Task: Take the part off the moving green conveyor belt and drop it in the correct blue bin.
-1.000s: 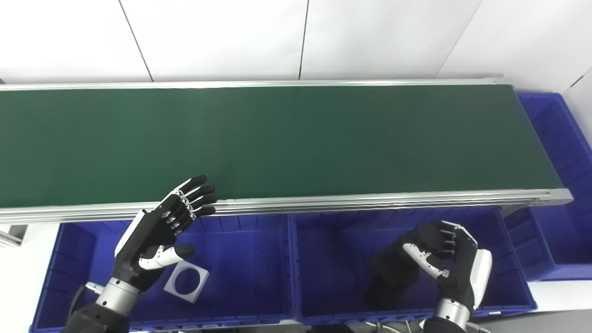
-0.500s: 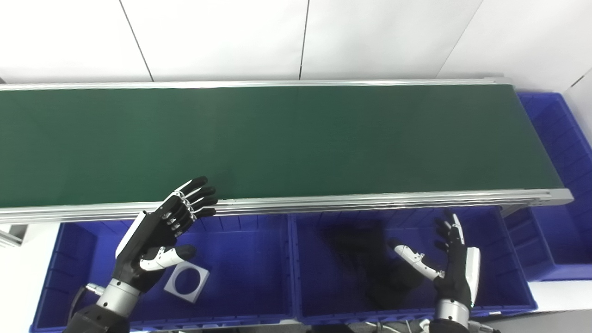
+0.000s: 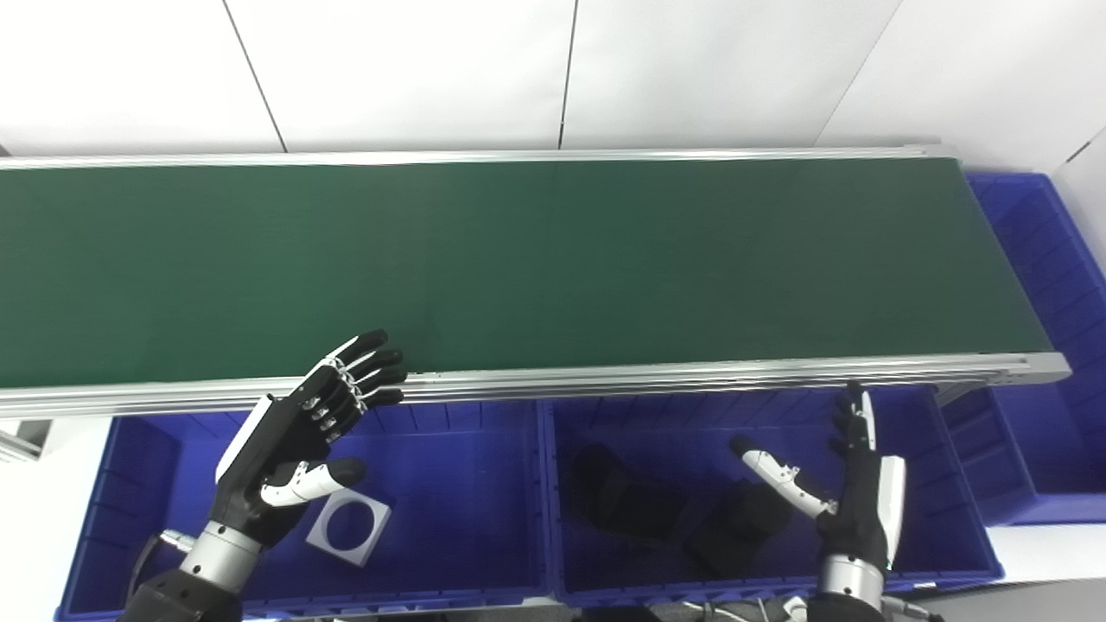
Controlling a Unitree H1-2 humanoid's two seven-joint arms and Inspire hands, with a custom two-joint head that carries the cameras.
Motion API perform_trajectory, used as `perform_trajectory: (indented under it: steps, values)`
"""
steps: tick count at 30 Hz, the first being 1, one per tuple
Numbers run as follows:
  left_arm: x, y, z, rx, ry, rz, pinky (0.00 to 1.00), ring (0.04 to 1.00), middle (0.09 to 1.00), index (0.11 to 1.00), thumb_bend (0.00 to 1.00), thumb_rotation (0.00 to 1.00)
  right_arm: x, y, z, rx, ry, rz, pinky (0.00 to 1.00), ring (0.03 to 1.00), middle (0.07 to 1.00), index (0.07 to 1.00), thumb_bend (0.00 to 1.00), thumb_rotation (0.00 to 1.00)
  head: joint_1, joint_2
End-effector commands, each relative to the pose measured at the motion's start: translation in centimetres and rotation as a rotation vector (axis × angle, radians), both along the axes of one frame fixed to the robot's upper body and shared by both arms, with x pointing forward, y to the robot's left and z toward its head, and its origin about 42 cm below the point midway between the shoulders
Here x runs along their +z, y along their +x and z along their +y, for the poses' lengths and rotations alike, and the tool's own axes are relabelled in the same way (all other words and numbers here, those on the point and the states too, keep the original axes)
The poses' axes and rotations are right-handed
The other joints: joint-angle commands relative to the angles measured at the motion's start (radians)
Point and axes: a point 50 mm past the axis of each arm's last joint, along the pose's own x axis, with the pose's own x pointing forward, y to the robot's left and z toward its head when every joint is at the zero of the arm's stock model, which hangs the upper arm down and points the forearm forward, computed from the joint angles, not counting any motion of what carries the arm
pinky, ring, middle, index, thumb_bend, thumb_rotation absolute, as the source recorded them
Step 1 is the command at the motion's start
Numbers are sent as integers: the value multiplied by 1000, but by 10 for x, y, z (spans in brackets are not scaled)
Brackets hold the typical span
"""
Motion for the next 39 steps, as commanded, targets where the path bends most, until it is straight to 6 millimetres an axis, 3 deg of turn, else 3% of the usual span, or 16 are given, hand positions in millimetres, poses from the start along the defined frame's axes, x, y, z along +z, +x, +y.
perform_trajectory:
  steps: [1,11,16,31,39]
  values:
    - [9,3,-2,-5,-5,-46,784,825,849,887,986,452,20,0,7,26,-26,-78,766,868,895,939,787,312,0,-1]
    - [7,3,-7,-16,-7,-54,793,828,850,891,962,446,77,7,49,294,-31,-246,773,834,870,905,773,349,55,-19]
    - [5,2,-11,-25,-5,-61,798,834,855,898,956,455,94,14,69,408,-4,-289,773,835,863,891,791,324,92,-32]
    - [0,-7,-30,-29,21,-96,809,851,867,908,936,473,89,39,93,699,120,-274,800,870,895,928,864,354,225,-72]
    - [-1,-16,-41,-16,27,-91,819,871,885,916,923,458,69,40,99,782,255,-232,801,866,888,930,883,349,306,-86]
